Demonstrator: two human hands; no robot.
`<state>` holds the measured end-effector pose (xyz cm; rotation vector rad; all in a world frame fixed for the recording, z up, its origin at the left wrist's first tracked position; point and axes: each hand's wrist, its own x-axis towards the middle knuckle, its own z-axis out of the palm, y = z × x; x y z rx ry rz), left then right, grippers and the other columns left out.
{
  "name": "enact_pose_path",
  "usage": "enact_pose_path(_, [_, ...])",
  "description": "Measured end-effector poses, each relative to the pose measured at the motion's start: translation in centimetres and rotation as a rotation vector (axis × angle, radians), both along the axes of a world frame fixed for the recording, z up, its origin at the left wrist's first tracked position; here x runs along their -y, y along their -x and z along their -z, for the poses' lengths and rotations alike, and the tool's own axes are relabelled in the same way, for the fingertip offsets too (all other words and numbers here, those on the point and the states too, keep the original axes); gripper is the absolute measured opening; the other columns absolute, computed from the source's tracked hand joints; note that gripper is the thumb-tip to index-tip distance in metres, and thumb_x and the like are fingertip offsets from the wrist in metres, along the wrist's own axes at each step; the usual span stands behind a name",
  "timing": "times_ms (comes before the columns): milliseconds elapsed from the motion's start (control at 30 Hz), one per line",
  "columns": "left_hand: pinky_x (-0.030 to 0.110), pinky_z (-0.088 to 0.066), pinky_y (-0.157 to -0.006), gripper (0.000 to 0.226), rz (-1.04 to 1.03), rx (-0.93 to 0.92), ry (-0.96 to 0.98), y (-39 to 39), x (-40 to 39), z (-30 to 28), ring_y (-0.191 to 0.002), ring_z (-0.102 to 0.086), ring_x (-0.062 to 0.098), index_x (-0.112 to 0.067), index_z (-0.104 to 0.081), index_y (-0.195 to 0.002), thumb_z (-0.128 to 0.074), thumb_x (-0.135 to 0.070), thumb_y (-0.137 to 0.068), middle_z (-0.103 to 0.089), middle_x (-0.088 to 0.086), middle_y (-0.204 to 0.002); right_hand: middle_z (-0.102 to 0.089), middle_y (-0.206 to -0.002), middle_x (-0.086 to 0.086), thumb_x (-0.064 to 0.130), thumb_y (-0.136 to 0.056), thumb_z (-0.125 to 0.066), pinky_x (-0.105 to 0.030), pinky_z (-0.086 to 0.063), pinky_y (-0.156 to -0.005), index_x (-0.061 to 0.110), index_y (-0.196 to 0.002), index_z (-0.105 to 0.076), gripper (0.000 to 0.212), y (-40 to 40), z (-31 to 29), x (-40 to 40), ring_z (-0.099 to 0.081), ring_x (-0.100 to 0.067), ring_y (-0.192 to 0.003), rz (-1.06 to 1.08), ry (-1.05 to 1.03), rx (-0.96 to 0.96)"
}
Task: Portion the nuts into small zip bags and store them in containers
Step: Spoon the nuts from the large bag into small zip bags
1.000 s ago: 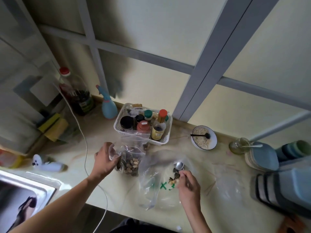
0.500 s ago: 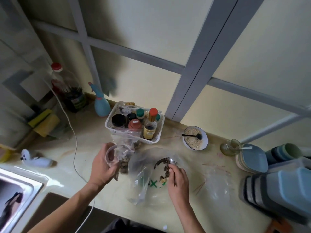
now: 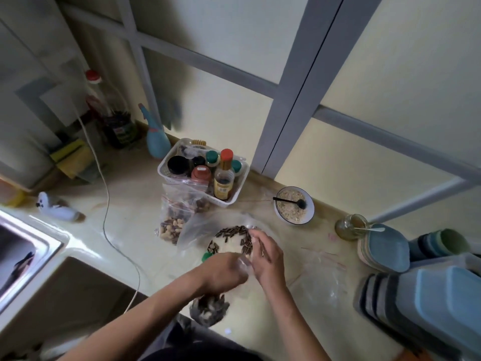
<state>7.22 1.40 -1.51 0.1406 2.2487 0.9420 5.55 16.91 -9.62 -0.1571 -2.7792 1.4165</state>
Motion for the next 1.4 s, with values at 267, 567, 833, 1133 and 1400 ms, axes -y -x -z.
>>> enact_pose_path(267, [0.033, -0.055, -0.07, 0.022, -0.644, -0.081, 0.035, 1.9, 3.1, 3.7, -0.081, -0.065, 0.013, -0.023, -0.067, -0.094, -0.046, -0.026, -0.087, -0.068, 0.008, -0.102, -0.071, -0.102, 0.003, 0.023, -0.103, -0.043, -0.04, -0.045, -0.083, 0.025, -0.103, -0.06, 0.017, 0.0, -1.5, -1.8, -0.065, -0.026, -0.097, -0.025, -0.316, 0.066])
enact_pose_path(567, [0.033, -0.045, -0.055, 0.01, -0.629, -0.2, 0.181, 1.1, 1.6, 1.1, -0.058, -0.042, 0.012, -0.025, -0.047, -0.099, -0.048, -0.016, -0.095, -0.046, -0.004, -0.071, -0.071, -0.085, 0.006, 0.029, -0.1, -0.029, -0.041, -0.052, -0.075, 0.024, -0.098, -0.059, 0.031, -1.4, -5.0, -3.0, -0.065, -0.022, -0.077, 0.07, -0.493, -0.168])
enact_pose_path(833, [0.029, -0.05, -0.077, 0.014, -0.595, 0.011, 0.115, 1.7, 0.7, 1.8, -0.08, -0.06, 0.021, -0.016, -0.053, -0.092, -0.047, -0.027, -0.099, -0.064, 0.011, -0.092, -0.068, -0.089, -0.004, 0.03, -0.106, -0.04, -0.035, -0.039, -0.059, 0.027, -0.11, -0.06, 0.021, -0.6, -4.6, -3.3, -0.063, -0.029, -0.082, -0.009, -0.28, 0.165])
enact_pose_path(1133, [0.033, -0.056, -0.053, 0.063, -0.564, -0.019, 0.126, 1.4, 0.6, 6.3, -0.064, -0.064, 0.02, -0.014, -0.024, -0.145, -0.056, -0.023, -0.092, -0.062, 0.013, -0.104, -0.066, -0.099, -0.003, 0.027, -0.105, -0.038, -0.03, -0.042, -0.064, 0.019, -0.11, -0.057, 0.021, 0.4, -2.0, -0.5, -0.063, -0.021, -0.084, -0.121, -0.367, 0.2])
enact_pose_path(1400, [0.028, -0.052, -0.08, 0.069, -0.508, -0.063, 0.298, 0.0, 1.1, 8.1, -0.1, -0.063, 0.026, -0.001, -0.033, -0.139, -0.06, -0.024, -0.081, -0.057, 0.016, -0.121, -0.068, -0.115, -0.01, 0.022, -0.104, -0.04, -0.03, -0.044, -0.081, 0.012, -0.116, -0.064, 0.029, -0.3, -1.1, 3.7, -0.063, -0.027, -0.105, -0.232, -0.391, 0.295])
